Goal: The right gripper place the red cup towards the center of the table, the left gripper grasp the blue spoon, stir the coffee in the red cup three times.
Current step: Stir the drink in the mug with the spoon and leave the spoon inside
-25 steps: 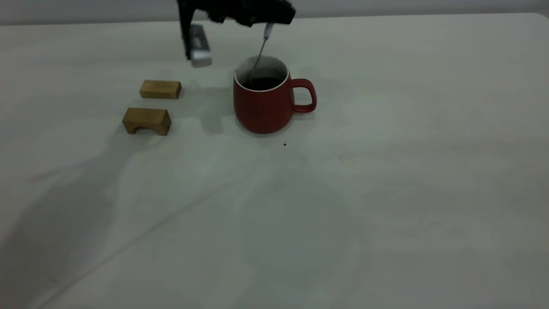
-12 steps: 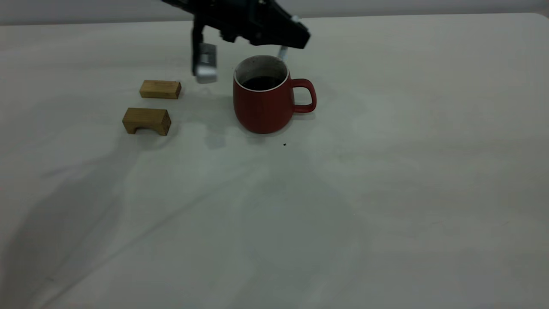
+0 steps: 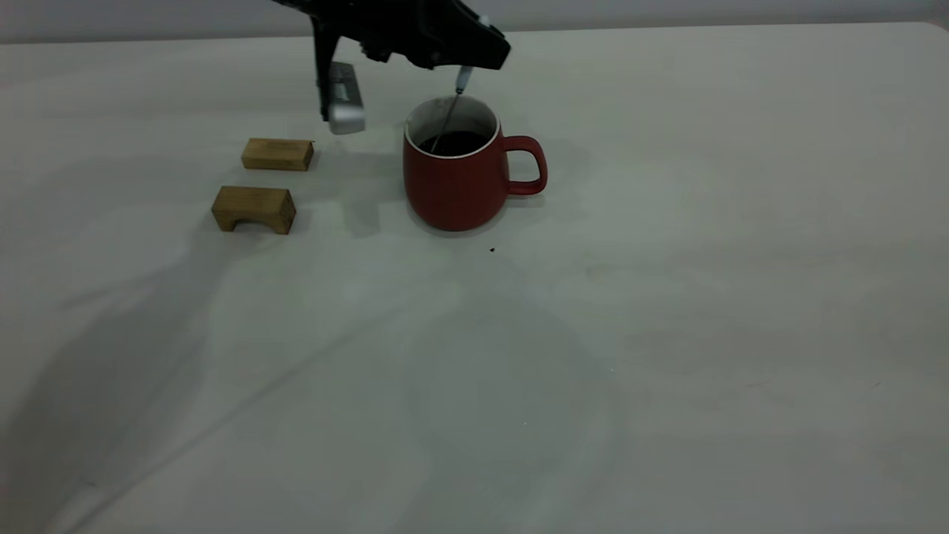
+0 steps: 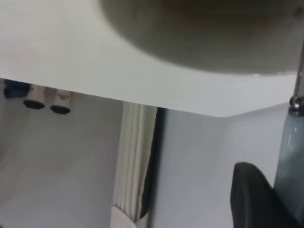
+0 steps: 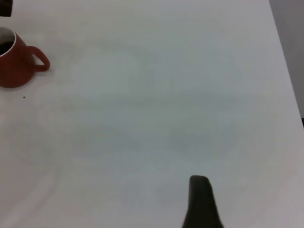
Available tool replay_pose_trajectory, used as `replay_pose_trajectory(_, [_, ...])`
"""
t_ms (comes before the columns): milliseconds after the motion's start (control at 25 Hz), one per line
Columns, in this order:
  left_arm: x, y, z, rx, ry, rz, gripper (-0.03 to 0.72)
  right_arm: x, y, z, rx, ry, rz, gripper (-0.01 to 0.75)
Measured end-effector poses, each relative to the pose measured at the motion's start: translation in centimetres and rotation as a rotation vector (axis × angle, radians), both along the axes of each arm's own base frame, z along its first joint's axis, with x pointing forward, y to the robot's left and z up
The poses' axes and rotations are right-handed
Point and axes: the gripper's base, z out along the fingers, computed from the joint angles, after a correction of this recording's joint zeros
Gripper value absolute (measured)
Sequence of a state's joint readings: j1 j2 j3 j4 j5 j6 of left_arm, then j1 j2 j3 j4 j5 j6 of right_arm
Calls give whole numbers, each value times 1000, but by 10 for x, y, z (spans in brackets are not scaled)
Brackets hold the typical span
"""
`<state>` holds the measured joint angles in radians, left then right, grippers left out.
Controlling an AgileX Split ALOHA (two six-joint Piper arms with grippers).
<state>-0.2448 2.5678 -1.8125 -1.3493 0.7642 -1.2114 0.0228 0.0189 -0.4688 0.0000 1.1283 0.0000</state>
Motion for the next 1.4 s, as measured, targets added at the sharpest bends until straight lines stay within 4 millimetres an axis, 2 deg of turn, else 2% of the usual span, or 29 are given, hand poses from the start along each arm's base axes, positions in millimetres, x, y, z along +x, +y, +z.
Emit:
replay_pose_trajectory(440, [-11, -7, 4, -63, 44, -101, 146, 0, 0, 0, 0, 0, 0, 582])
replay_pose_trajectory(760, [-7, 2, 3, -44, 37, -84, 156, 0, 0, 0, 0, 0, 0, 582])
replay_pose_trajectory(840, [-7, 3, 2, -31, 34, -92, 202, 0, 0, 0, 0, 0, 0, 582])
replay_pose_trajectory(1120, [-13, 7, -1, 64, -23, -210, 537, 0, 0, 0, 0, 0, 0, 582])
replay_pose_trajectory(1240, [-14, 11, 16, 150, -211, -363, 588, 0, 0, 0, 0, 0, 0, 582])
replay_pose_trajectory(1400, [-16, 19, 62, 306, -586, -659, 573, 0, 0, 0, 0, 0, 0, 582])
